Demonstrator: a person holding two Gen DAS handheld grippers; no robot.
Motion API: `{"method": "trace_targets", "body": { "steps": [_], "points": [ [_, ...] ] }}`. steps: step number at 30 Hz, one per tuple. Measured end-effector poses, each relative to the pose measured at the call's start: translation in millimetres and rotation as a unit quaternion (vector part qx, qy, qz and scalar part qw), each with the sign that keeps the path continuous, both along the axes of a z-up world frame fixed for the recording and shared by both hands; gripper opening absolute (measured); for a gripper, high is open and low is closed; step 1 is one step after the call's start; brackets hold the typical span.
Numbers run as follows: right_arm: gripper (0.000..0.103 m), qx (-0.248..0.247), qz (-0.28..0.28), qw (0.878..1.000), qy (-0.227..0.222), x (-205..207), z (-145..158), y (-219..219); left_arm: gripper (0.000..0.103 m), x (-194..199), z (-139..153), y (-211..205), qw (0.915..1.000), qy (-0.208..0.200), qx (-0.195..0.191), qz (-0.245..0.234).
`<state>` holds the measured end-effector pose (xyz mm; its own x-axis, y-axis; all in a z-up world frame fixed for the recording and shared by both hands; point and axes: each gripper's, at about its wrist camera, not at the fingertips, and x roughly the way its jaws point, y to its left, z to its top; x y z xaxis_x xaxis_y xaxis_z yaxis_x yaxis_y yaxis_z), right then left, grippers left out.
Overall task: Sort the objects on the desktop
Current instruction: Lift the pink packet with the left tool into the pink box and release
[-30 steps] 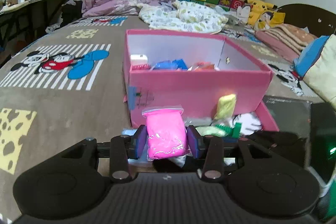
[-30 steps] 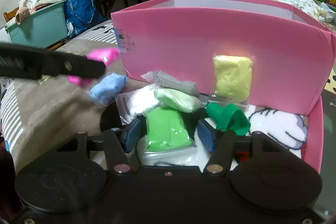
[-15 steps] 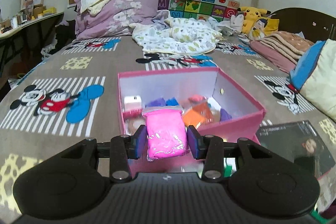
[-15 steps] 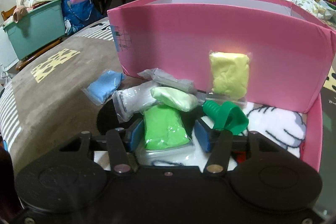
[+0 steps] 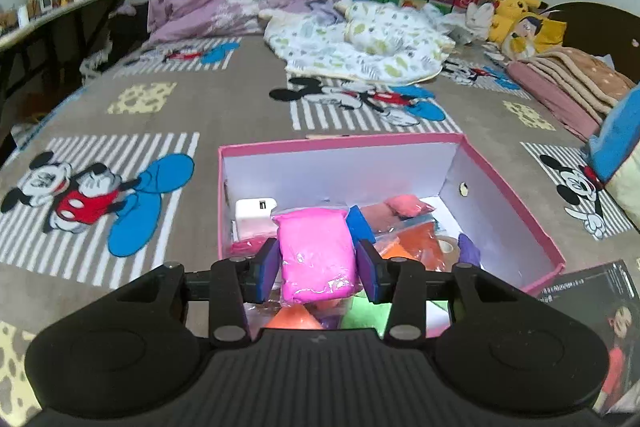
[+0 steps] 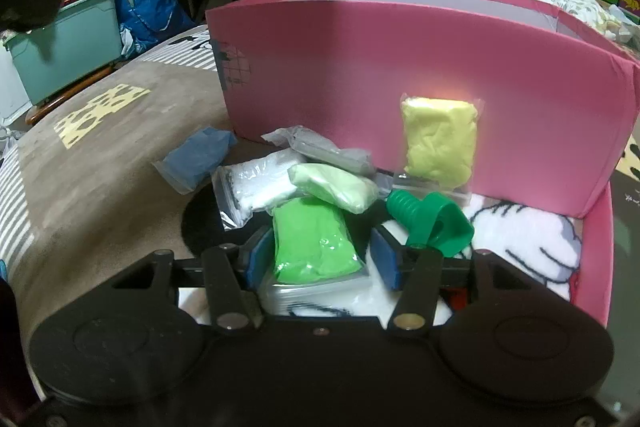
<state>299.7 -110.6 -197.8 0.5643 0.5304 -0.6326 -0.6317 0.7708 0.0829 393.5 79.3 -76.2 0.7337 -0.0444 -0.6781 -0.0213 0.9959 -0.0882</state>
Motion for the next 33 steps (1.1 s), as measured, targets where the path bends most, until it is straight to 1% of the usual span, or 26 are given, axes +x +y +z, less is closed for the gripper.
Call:
{"method": "trace_targets", "body": {
  "steps": [7,10,13,16,24,26,29,30,33],
  "points": [
    [0.053,-0.002,0.003,1.000,0.000,0,0,-1,0.041,35,-12,-6,0.9995,0.028,0.014,0.000],
    [0.054,-0.002,0.003,1.000,0.001,1,0,0,0.041,47,-19,-5,0.9992,0.038,0.009,0.006],
    [0.054,-0.001,0.002,1.000,0.001,1,0,0,0.041,57,-25,-5,0.9987,0.049,0.001,0.013],
    [0.054,-0.001,0.002,1.000,0.000,0,0,1,0.041,67,-31,-7,0.9981,0.058,0.009,0.015],
    [0.054,0.001,0.002,1.000,-0.001,0,-2,2,0.041,85,-41,-4,0.9969,0.072,0.010,0.030],
    [0.054,0.002,0.002,1.000,-0.001,0,-2,2,0.043,89,-45,-2,0.9963,0.080,0.006,0.029],
    [0.055,0.003,0.002,1.000,-0.001,0,-3,2,0.056,90,-49,-2,0.9962,0.086,-0.010,0.014],
    [0.055,0.003,0.002,1.000,-0.001,0,-3,2,0.056,89,-49,-2,0.9961,0.085,-0.015,0.014],
    [0.055,0.004,0.002,1.000,-0.002,0,-3,1,0.056,84,-46,-5,0.9968,0.077,-0.010,0.017]
  ]
}}
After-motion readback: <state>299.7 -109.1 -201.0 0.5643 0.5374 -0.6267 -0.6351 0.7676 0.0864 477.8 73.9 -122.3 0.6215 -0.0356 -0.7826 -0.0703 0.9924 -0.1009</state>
